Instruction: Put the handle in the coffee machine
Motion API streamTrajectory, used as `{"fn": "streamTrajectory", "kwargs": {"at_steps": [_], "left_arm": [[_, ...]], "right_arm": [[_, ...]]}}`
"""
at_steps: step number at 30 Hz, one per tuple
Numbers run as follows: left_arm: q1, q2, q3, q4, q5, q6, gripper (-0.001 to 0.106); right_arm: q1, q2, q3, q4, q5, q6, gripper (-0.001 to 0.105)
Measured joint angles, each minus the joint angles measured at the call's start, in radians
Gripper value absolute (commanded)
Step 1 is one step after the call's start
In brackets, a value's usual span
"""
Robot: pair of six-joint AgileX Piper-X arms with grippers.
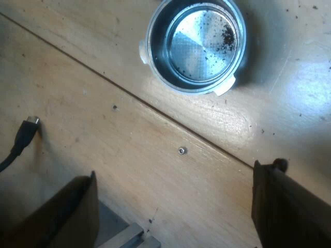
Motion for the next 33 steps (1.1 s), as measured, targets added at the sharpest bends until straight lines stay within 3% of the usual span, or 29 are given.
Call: {"fn": "streamTrajectory", "kwargs": {"at_steps": [5, 7, 9, 11, 19, 24, 33], "left_arm": [[-0.03, 0.0, -0.005, 0.025, 0.005, 0.041, 0.088], [-0.055, 0.0, -0.014, 0.067, 0.018, 0.053, 0.088], [-0.087, 0.0, -0.026, 0.117, 0.034, 0.073, 0.088], [-0.115, 0.0, -0.036, 0.14, 0.047, 0.084, 0.088], [-0.257, 0.0, -0.054, 0.17, 0.061, 0.135, 0.088], [-0.381, 0.058, -0.057, 0.21, 0.069, 0.183, 0.088], [-0.512, 0.079, -0.057, 0.168, 0.008, 0.226, 0.088]], "right_arm": [[0.002, 0.0, 0.0, 0.0, 0.042, 0.066, 0.066], [0.002, 0.0, 0.0, -0.002, 0.055, 0.105, 0.072], [0.003, 0.0, 0.0, -0.015, 0.061, 0.121, 0.085], [0.003, 0.0, 0.0, -0.027, 0.066, 0.137, 0.088], [0.006, 0.001, -0.06, -0.031, 0.18, 0.29, 0.087], [0.006, 0.006, -0.114, 0.003, 0.233, 0.445, 0.087], [0.006, 0.15, -0.2, 0.079, 0.235, 0.558, 0.087]]}}
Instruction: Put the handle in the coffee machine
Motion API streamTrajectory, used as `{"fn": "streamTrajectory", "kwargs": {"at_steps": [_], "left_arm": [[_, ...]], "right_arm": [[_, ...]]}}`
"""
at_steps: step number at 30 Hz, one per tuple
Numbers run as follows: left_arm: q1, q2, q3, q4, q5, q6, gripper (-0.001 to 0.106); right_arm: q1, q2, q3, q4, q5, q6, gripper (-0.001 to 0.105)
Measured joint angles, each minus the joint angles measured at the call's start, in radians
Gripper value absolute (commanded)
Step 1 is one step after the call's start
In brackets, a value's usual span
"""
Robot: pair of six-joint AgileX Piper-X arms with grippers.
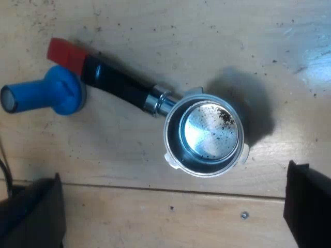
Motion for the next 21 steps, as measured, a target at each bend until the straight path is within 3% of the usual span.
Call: {"fn": "streamTrajectory", "kwargs": {"at_steps": [8, 21], "left_arm": [[-0.004, 0.0, 0.0, -0.017, -0.005, 0.0, 0.088], [-0.004, 0.0, 0.0, -0.071, -0.007, 0.0, 0.088]], "right_arm": [[0.0, 0.133, -0.013, 0.001, -0.023, 0.146, 0.087], [0.0, 0.287, -0.013, -0.112, -0.079, 0.178, 0.087]]}}
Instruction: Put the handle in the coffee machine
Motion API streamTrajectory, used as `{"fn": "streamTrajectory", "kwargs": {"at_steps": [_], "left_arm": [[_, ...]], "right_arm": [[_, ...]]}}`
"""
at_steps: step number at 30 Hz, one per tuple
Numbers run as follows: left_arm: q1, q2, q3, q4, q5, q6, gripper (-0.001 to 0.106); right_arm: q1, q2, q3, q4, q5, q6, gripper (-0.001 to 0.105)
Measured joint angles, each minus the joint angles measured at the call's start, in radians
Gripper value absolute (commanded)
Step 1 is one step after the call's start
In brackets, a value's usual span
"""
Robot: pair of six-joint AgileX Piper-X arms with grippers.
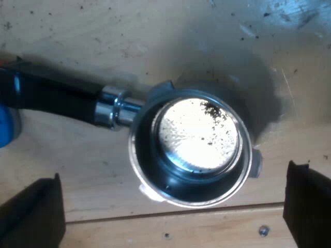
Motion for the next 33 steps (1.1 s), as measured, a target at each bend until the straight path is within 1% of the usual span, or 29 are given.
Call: {"fn": "streamTrajectory", "kwargs": {"at_steps": [6, 17, 22, 33], "left_arm": [[0.0, 0.0, 0.0, 0.0, 0.0, 0.0, 0.088], [0.0, 0.0, 0.0, 0.0, 0.0, 0.0, 0.088], [0.0, 0.0, 0.0, 0.0, 0.0, 0.0, 0.088], [0.0, 0.0, 0.0, 0.0, 0.0, 0.0, 0.088]], "right_arm": [[0.0, 0.053, 0.0, -0.012, -0.008, 0.035, 0.087], [-0.027, 0.138, 0.0, -0.058, -0.028, 0.039, 0.087], [-0.028, 0.175, 0.0, -0.089, -0.041, 0.039, 0.087], [-0.028, 0.196, -0.01, -0.097, -0.059, 0.004, 0.087]]}}
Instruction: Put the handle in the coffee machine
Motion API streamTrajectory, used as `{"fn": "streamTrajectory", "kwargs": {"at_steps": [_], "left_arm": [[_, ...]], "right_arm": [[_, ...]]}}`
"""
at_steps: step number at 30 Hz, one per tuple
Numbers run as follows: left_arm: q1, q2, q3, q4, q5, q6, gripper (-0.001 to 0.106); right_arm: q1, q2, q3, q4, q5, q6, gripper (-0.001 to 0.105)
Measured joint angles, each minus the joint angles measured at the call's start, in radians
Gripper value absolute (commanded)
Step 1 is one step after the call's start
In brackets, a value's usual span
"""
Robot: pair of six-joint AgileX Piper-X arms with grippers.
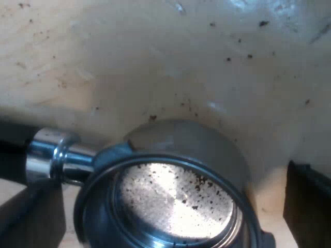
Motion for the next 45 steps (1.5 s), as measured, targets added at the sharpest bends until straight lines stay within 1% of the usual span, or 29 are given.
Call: {"fn": "streamTrajectory", "kwargs": {"at_steps": [4, 5, 6, 7, 9, 10, 13, 14, 15, 16, 17, 18, 22, 28, 30, 31, 36, 39, 40, 43, 45], "left_arm": [[0.0, 0.0, 0.0, 0.0, 0.0, 0.0, 0.088], [0.0, 0.0, 0.0, 0.0, 0.0, 0.0, 0.088], [0.0, 0.0, 0.0, 0.0, 0.0, 0.0, 0.088], [0.0, 0.0, 0.0, 0.0, 0.0, 0.0, 0.088], [0.0, 0.0, 0.0, 0.0, 0.0, 0.0, 0.088], [0.0, 0.0, 0.0, 0.0, 0.0, 0.0, 0.088], [0.0, 0.0, 0.0, 0.0, 0.0, 0.0, 0.088], [0.0, 0.0, 0.0, 0.0, 0.0, 0.0, 0.088], [0.0, 0.0, 0.0, 0.0, 0.0, 0.0, 0.088], [0.0, 0.0, 0.0, 0.0, 0.0, 0.0, 0.088], [0.0, 0.0, 0.0, 0.0, 0.0, 0.0, 0.088], [0.0, 0.0, 0.0, 0.0, 0.0, 0.0, 0.088], [0.0, 0.0, 0.0, 0.0, 0.0, 0.0, 0.088], [0.0, 0.0, 0.0, -0.016, 0.0, 0.0, 0.088], [0.0, 0.0, 0.0, -0.018, 0.0, 0.0, 0.088], [0.0, 0.0, 0.0, -0.02, 0.0, 0.0, 0.088], [0.0, 0.0, 0.0, -0.022, 0.0, 0.002, 0.088], [0.0, 0.027, 0.0, -0.024, 0.0, 0.006, 0.088], [0.0, 0.034, 0.0, -0.024, 0.002, 0.009, 0.088], [0.0, 0.073, 0.0, -0.027, 0.028, 0.045, 0.088], [0.0, 0.099, 0.0, -0.026, 0.038, 0.111, 0.088]], "right_arm": [[0.0, 0.0, 0.0, 0.0, -0.008, -0.031, 0.087], [0.0, 0.0, 0.0, 0.0, -0.008, -0.035, 0.086], [0.0, 0.0, 0.0, 0.0, -0.008, -0.038, 0.081], [0.0, 0.0, 0.0, 0.0, -0.008, -0.038, 0.079], [0.0, 0.002, 0.0, 0.008, -0.008, -0.041, 0.064], [0.0, 0.003, 0.0, 0.011, -0.008, -0.041, 0.061], [0.0, 0.01, 0.0, -0.004, -0.008, -0.056, 0.042], [0.0, 0.01, 0.0, -0.004, -0.008, -0.061, 0.034], [0.0, 0.01, 0.0, -0.004, -0.008, -0.061, 0.023], [0.0, 0.01, 0.0, -0.004, -0.008, -0.063, 0.019], [0.0, 0.01, 0.0, -0.004, -0.008, -0.063, 0.007], [0.0, 0.01, 0.0, -0.004, -0.008, -0.063, 0.0], [0.0, 0.01, 0.0, -0.004, -0.008, -0.069, 0.0], [0.0, -0.002, 0.005, 0.001, -0.011, -0.121, 0.0], [0.0, -0.025, 0.005, 0.056, -0.005, -0.163, 0.0], [0.0, -0.034, 0.005, 0.07, -0.004, -0.172, 0.0], [0.0, -0.113, 0.005, 0.27, 0.014, -0.265, 0.0], [-0.006, -0.153, 0.005, 0.345, 0.027, -0.326, 0.0], [-0.009, -0.162, 0.005, 0.356, 0.026, -0.333, 0.0], [-0.04, -0.199, 0.005, 0.4, 0.022, -0.401, 0.0], [-0.08, -0.23, 0.005, 0.412, 0.01, -0.473, 0.0]]}}
